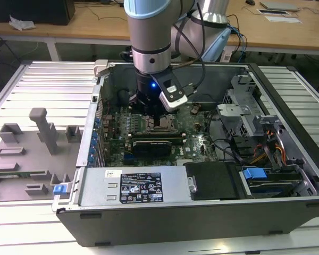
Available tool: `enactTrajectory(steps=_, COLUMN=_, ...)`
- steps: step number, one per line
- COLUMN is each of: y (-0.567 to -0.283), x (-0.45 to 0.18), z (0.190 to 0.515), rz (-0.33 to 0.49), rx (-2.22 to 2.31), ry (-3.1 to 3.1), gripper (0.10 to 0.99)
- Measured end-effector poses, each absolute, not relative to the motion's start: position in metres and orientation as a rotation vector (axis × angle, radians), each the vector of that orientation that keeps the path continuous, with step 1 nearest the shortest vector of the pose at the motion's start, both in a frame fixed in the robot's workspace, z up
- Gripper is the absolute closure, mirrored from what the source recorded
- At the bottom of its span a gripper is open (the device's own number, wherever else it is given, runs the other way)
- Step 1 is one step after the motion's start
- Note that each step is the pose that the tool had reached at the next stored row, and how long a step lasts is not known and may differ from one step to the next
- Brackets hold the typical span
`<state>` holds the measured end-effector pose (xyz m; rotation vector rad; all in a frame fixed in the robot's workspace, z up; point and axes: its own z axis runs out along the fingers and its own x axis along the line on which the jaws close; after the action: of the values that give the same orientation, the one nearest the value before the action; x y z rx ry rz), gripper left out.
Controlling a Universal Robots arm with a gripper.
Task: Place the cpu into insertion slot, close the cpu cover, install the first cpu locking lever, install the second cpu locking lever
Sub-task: 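Install the second cpu locking lever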
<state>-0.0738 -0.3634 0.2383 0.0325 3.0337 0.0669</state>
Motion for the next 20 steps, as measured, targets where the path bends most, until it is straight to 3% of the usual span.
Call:
enactTrajectory(steps=7, y=-0.37, x=-0.079, z=0.229, rz=0.101, rx=0.034, ry=3.033, gripper=0.98)
enactTrajectory(steps=13, y=-0.382, x=-0.081, z=0.224, rz=0.209, rx=0.041, ry=3.028, gripper=0.98)
enactTrajectory(steps=20, y=-0.392, x=-0.087, z=0.221, rz=0.276, rx=0.044, ry=3.023, gripper=0.98)
